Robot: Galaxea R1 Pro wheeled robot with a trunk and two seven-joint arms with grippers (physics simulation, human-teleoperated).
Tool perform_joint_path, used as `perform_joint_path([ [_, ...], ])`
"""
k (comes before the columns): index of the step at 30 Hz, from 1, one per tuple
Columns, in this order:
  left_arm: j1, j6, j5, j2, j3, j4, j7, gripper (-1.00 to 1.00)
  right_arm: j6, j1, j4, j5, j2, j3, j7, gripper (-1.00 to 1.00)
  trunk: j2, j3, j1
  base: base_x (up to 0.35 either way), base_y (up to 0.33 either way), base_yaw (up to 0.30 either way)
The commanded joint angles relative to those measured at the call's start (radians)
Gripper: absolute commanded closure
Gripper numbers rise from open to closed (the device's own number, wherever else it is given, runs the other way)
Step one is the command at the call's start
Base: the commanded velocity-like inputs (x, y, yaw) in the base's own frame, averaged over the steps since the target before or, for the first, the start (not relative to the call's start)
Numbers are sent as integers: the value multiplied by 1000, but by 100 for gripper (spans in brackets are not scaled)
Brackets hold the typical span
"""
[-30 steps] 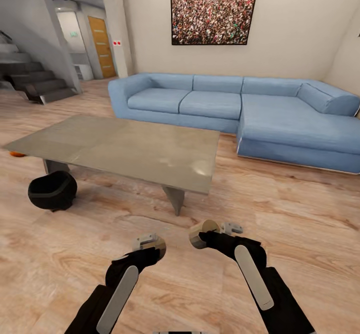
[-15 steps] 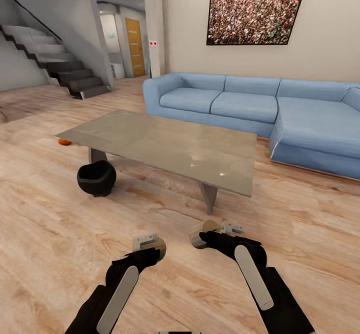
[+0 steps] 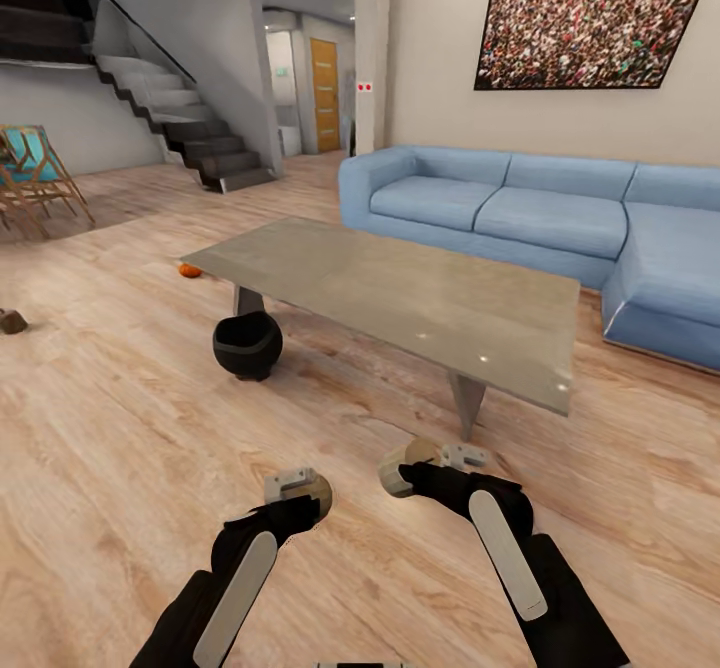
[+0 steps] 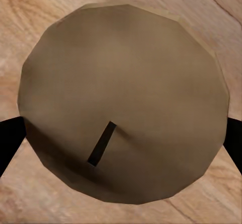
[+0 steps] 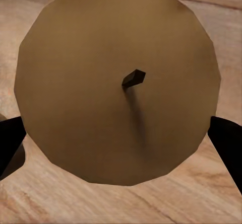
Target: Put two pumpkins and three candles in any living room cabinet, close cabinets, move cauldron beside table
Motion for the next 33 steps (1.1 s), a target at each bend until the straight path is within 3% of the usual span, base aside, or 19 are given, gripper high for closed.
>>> perform_joint_path([
  [1, -1, 0, 9, 0, -1, -1, 10, 100, 1, -1, -2, -12, 0, 0, -11, 100, 0, -1, 0, 127, 234, 290],
  [7, -1, 0, 10, 0, 3, 3, 10, 100, 1, -1, -2, -20, 0, 0, -9, 100, 0, -1, 0, 140, 251, 290],
  [14, -1, 0, 15, -1, 34, 5, 10, 100, 1, -1, -2, -22, 0, 0, -9, 100, 0, -1, 0, 145, 259, 131],
  [33, -1, 0, 18, -1, 38, 7, 8, 100, 1, -1, -1, -14, 0, 0, -10, 100, 0, -1, 0, 156, 262, 277],
])
